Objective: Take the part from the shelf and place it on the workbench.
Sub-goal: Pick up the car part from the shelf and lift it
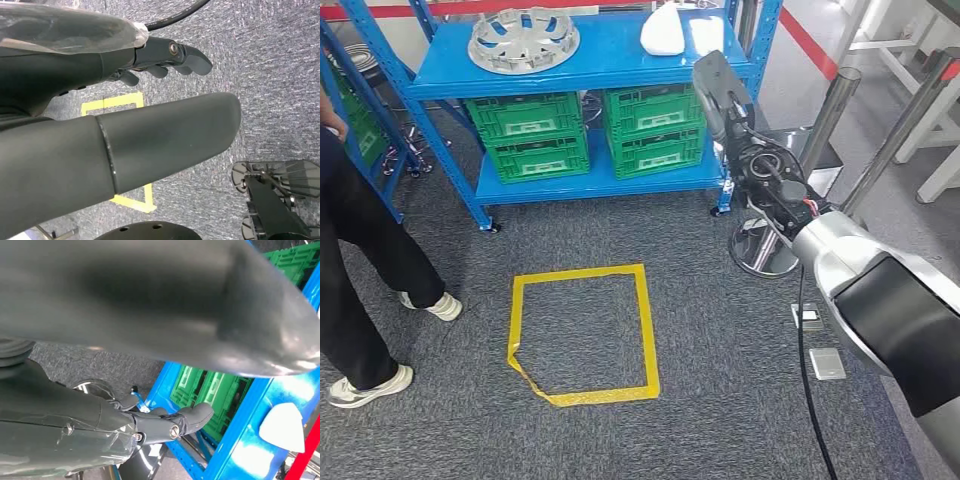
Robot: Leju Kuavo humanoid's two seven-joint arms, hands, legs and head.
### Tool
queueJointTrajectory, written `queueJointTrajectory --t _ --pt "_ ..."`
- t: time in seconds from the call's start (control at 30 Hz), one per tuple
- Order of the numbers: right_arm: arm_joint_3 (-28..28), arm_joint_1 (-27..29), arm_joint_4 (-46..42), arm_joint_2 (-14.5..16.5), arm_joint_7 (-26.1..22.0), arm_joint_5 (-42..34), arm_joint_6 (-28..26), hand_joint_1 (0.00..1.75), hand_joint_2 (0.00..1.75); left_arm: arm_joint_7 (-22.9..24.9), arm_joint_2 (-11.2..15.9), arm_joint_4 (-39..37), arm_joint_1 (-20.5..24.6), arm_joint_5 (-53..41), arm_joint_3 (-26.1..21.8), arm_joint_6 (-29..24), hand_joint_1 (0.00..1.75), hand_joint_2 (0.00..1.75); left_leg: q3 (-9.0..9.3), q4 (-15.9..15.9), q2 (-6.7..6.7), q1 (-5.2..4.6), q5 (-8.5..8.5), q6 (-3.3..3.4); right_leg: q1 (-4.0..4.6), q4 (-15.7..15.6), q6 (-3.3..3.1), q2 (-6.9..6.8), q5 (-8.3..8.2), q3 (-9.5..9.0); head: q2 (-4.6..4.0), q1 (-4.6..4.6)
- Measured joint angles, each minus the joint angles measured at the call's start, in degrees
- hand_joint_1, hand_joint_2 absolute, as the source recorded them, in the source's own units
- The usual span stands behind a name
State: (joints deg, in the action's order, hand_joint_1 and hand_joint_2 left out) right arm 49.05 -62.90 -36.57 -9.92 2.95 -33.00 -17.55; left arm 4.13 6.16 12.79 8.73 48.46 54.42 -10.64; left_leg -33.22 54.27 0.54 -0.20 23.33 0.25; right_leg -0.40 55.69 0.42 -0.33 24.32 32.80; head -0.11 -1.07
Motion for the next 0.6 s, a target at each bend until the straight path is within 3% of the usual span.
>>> queueJointTrajectory --t 0.6 --pt "0.00 0.00 0.00 0.00 0.00 0.00 0.00 0.00 0.00 0.00 0.00 0.00 0.00 0.00 0.00 0.00 0.00 0.00 0.00 0.00 0.00 0.00 0.00 0.00 0.00 0.00 0.00 0.00 0.00 0.00 0.00 0.00"
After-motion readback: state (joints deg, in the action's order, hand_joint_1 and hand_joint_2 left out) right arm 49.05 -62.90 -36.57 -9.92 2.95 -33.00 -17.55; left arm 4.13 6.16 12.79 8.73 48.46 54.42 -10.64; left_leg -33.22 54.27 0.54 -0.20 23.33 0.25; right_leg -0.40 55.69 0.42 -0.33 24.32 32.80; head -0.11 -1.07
